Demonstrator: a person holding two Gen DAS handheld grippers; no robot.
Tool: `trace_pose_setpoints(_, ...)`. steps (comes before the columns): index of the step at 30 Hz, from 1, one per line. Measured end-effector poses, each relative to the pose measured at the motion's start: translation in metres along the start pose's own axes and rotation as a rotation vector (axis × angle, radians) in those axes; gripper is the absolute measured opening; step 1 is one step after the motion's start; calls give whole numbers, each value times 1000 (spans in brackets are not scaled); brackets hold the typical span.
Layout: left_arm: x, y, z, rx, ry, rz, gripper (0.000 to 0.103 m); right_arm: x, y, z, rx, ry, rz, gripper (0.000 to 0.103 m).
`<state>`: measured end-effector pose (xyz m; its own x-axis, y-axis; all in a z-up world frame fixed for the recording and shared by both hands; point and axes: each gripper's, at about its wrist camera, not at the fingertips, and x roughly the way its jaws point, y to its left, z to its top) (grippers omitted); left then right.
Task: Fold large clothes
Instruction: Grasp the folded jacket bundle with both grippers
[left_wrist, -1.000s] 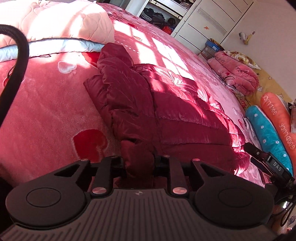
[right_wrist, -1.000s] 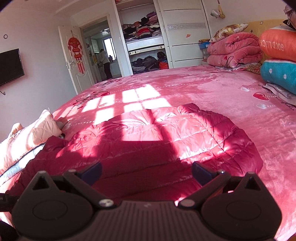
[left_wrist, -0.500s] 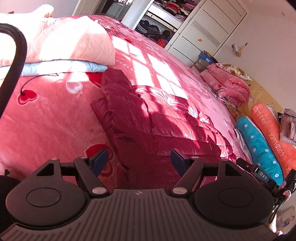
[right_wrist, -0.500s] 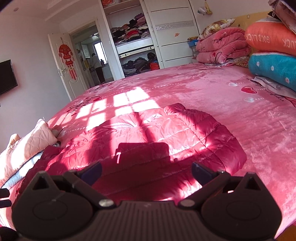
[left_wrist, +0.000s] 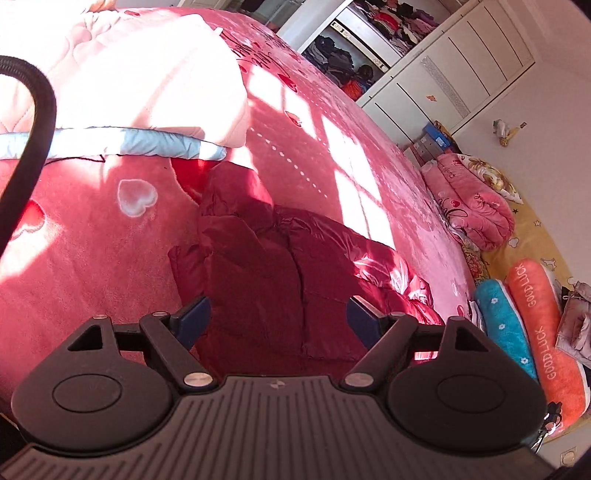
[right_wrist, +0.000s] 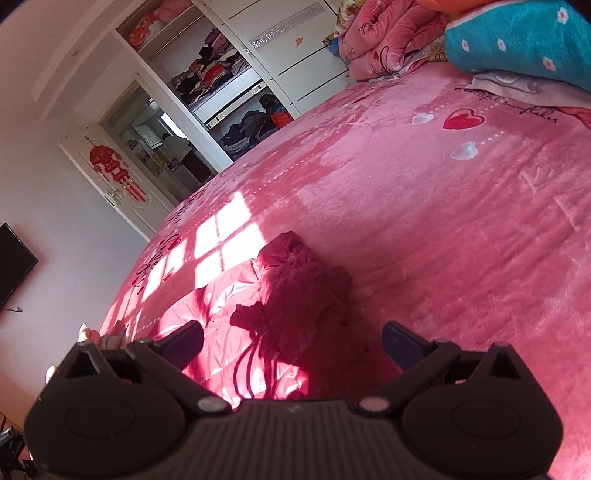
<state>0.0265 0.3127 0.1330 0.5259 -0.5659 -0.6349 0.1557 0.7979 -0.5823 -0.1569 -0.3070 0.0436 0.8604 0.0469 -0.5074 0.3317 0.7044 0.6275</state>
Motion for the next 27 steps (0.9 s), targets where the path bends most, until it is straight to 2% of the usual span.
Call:
trace_pose_setpoints(5,24,20,6,-102,22,0,99,45,-36,23,116,137,92,102)
trace_pose_setpoints(9,43,32,7,-166,33,-11,99,78,-54,28,192,233,161,102)
trace_pose_setpoints(13,56,40,6,-170,47,-2,99,106,-63,27,229,319,195,103)
trace_pose_setpoints(20,74,48,4,-150,69,-23,99,131,-63,29,324,401,366,103)
trace_pose_setpoints(24,87,43,3,-134,83,-32,102,138,-49,29,297,456,381,103)
trace_pose_setpoints(27,96,42,3,-140,91,-44,103,137,-39,28,264,462,338,103)
